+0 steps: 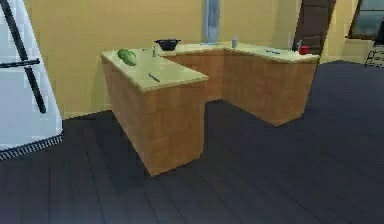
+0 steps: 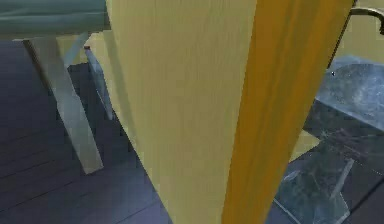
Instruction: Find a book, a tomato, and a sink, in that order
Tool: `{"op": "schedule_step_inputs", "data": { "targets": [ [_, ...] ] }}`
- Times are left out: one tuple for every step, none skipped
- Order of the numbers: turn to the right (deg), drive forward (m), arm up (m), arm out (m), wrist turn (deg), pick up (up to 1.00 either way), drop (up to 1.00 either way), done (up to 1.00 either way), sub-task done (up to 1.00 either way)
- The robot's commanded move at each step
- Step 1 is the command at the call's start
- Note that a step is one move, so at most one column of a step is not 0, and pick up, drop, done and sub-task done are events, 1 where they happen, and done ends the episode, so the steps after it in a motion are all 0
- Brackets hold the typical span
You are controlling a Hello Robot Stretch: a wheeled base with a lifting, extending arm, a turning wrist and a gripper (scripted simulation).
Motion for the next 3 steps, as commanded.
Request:
{"op": "schedule_step_inputs", "data": {
  "targets": [
    [24.0, 0.00, 0.00, 0.00, 0.0, 0.00, 0.00, 0.00, 0.00],
    [0.0, 1.00, 0.00, 0.00, 0.0, 0.00, 0.00, 0.00, 0.00],
    [3.0, 0.00, 0.00, 0.00, 0.0, 0.00, 0.00, 0.00, 0.00]
  ]
}}
